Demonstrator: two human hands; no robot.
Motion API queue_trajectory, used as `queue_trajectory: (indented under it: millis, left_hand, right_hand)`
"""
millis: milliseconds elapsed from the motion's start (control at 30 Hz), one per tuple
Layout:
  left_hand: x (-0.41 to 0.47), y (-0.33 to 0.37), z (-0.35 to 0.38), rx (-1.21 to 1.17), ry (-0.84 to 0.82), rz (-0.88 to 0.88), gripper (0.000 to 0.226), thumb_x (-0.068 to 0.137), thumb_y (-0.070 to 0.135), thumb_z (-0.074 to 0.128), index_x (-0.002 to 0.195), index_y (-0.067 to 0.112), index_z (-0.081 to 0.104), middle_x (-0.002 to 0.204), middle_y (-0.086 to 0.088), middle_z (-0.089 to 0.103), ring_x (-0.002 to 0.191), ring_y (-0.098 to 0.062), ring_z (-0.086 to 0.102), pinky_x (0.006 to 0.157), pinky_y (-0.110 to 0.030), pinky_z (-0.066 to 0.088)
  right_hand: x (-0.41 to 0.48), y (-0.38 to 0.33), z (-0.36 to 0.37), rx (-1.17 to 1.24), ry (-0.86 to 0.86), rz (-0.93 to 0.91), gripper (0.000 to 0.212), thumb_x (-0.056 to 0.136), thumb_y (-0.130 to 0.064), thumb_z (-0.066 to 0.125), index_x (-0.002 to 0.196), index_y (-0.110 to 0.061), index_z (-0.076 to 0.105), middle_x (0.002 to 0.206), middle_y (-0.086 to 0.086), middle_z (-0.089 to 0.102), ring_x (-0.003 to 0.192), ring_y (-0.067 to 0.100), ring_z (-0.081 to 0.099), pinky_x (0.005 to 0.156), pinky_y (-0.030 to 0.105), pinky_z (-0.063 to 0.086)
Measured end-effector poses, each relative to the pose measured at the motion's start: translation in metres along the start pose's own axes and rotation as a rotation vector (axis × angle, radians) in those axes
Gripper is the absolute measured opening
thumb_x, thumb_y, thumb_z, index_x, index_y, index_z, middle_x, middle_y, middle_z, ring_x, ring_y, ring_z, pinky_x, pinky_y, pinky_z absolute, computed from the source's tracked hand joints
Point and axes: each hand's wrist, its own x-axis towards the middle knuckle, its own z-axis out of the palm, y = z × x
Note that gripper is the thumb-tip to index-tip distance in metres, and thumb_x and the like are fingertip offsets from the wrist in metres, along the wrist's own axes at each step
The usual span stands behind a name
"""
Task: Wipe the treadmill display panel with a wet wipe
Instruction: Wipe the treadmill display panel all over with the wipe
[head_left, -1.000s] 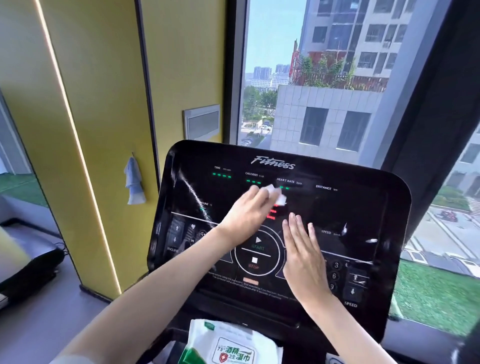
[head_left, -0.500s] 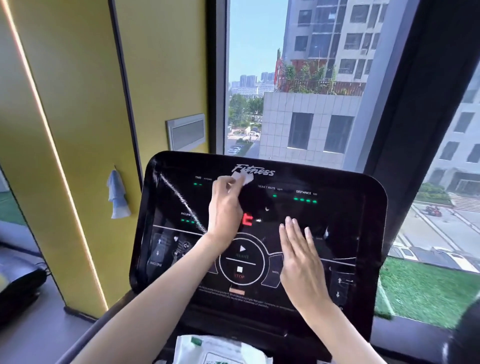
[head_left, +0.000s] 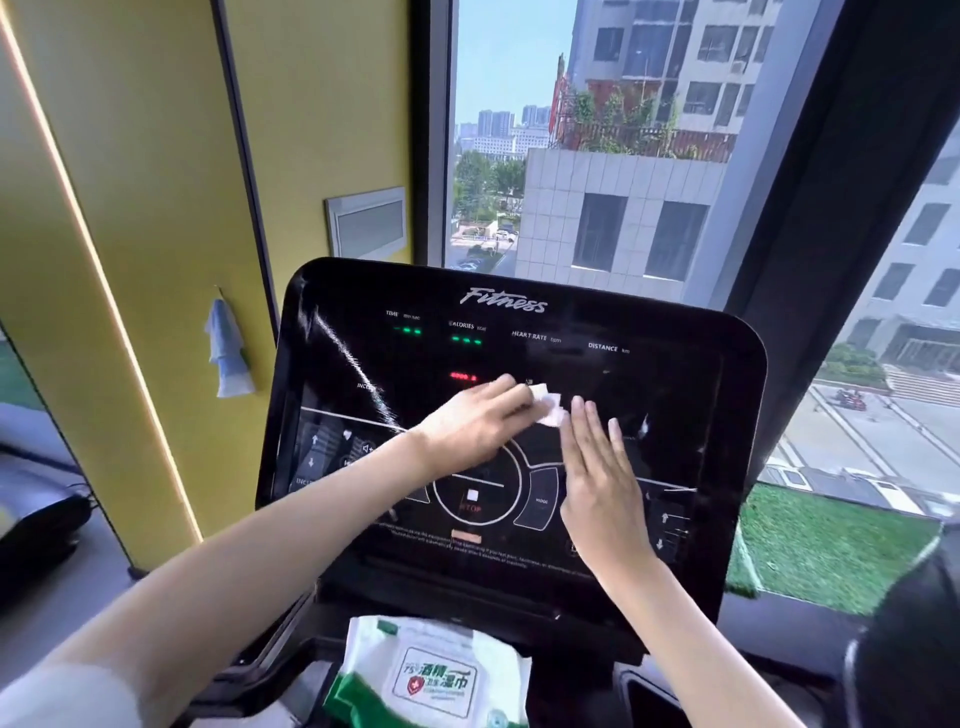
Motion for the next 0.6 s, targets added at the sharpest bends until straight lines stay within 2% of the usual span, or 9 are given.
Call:
queue_trajectory:
  millis: [100, 133, 267, 300, 400, 433, 533, 567, 600]
  left_hand:
    - [0.0, -0.017, 0.0, -0.147, 0.201, -0.533, 0.063, 0.069, -0.014, 0.04, 0.126, 0.011, 0.051, 0.098, 0.0, 0.038, 0.085, -0.024, 0.043, 0.054, -0.039, 0.052]
    - [0.003, -0.013, -0.002, -0.148, 0.228, -0.582, 0.064, 0.068, -0.014, 0.039, 0.126, 0.01, 0.051, 0.098, 0.0, 0.038, 0.084, -0.024, 0.042, 0.054, -0.04, 0.052]
    - [-0.009, -0.001, -0.005, 0.048, -0.03, 0.05, 0.049, 0.078, 0.002, 0.034, 0.124, 0.0, 0.052, 0.1, -0.006, 0.049, 0.081, -0.023, 0.041, 0.064, -0.036, 0.051]
    - [-0.011, -0.007, -0.006, 0.06, -0.013, 0.025, 0.05, 0.077, 0.003, 0.036, 0.124, 0.002, 0.051, 0.099, -0.006, 0.049, 0.082, -0.023, 0.041, 0.065, -0.037, 0.05]
    - [-0.009, -0.01, -0.001, -0.1, 0.184, -0.529, 0.062, 0.068, -0.012, 0.041, 0.126, 0.005, 0.053, 0.098, -0.005, 0.041, 0.082, -0.025, 0.041, 0.056, -0.038, 0.05]
    - [-0.005, -0.002, 0.001, -0.101, 0.187, -0.532, 0.06, 0.069, -0.012, 0.04, 0.126, 0.004, 0.053, 0.098, -0.005, 0.041, 0.082, -0.025, 0.041, 0.054, -0.037, 0.05]
    - [-0.008, 0.01, 0.005, -0.015, -0.019, -0.03, 0.046, 0.083, -0.003, 0.036, 0.126, 0.002, 0.049, 0.096, -0.007, 0.049, 0.079, -0.025, 0.044, 0.062, -0.039, 0.051]
    - [-0.011, 0.001, 0.002, 0.006, -0.034, 0.024, 0.046, 0.083, -0.002, 0.037, 0.127, 0.004, 0.049, 0.096, -0.007, 0.05, 0.079, -0.024, 0.046, 0.063, -0.038, 0.05]
    - [-0.014, -0.007, 0.0, -0.01, -0.006, -0.061, 0.051, 0.079, -0.005, 0.038, 0.127, 0.008, 0.049, 0.096, -0.006, 0.048, 0.08, -0.024, 0.046, 0.062, -0.037, 0.05]
  right_hand:
    - [-0.001, -0.001, 0.003, 0.02, 0.018, 0.009, 0.075, 0.069, 0.019, 0.058, 0.139, 0.007, 0.033, 0.148, 0.023, 0.03, 0.139, 0.032, 0.026, 0.115, 0.045, 0.015]
    - [-0.001, -0.001, 0.005, 0.026, 0.026, 0.012, 0.076, 0.068, 0.019, 0.057, 0.139, 0.007, 0.033, 0.148, 0.023, 0.03, 0.139, 0.033, 0.025, 0.115, 0.046, 0.016]
    - [-0.001, 0.001, 0.006, 0.024, 0.064, -0.008, 0.067, 0.073, 0.016, 0.046, 0.138, 0.007, 0.034, 0.147, 0.022, 0.031, 0.138, 0.033, 0.027, 0.114, 0.046, 0.018]
    - [-0.001, 0.002, 0.006, 0.023, 0.071, -0.009, 0.066, 0.074, 0.017, 0.045, 0.138, 0.007, 0.034, 0.147, 0.022, 0.031, 0.138, 0.033, 0.027, 0.113, 0.047, 0.019]
    - [-0.001, 0.0, 0.008, 0.036, 0.074, 0.011, 0.07, 0.071, 0.021, 0.049, 0.139, 0.007, 0.034, 0.147, 0.022, 0.031, 0.139, 0.033, 0.026, 0.113, 0.047, 0.02]
    - [-0.001, -0.001, 0.008, 0.039, 0.08, 0.017, 0.072, 0.07, 0.021, 0.051, 0.138, 0.008, 0.034, 0.147, 0.022, 0.031, 0.139, 0.033, 0.026, 0.114, 0.047, 0.02]
    - [-0.001, -0.001, 0.008, 0.038, 0.077, 0.01, 0.074, 0.068, 0.021, 0.056, 0.138, 0.007, 0.035, 0.147, 0.022, 0.031, 0.139, 0.032, 0.025, 0.114, 0.046, 0.019]
    - [-0.001, -0.001, 0.007, 0.04, 0.076, 0.009, 0.074, 0.068, 0.02, 0.056, 0.138, 0.007, 0.035, 0.147, 0.022, 0.031, 0.139, 0.032, 0.026, 0.114, 0.046, 0.019]
    - [-0.001, -0.001, 0.007, 0.044, 0.077, 0.013, 0.074, 0.067, 0.021, 0.056, 0.138, 0.007, 0.036, 0.147, 0.022, 0.032, 0.138, 0.033, 0.027, 0.114, 0.046, 0.02]
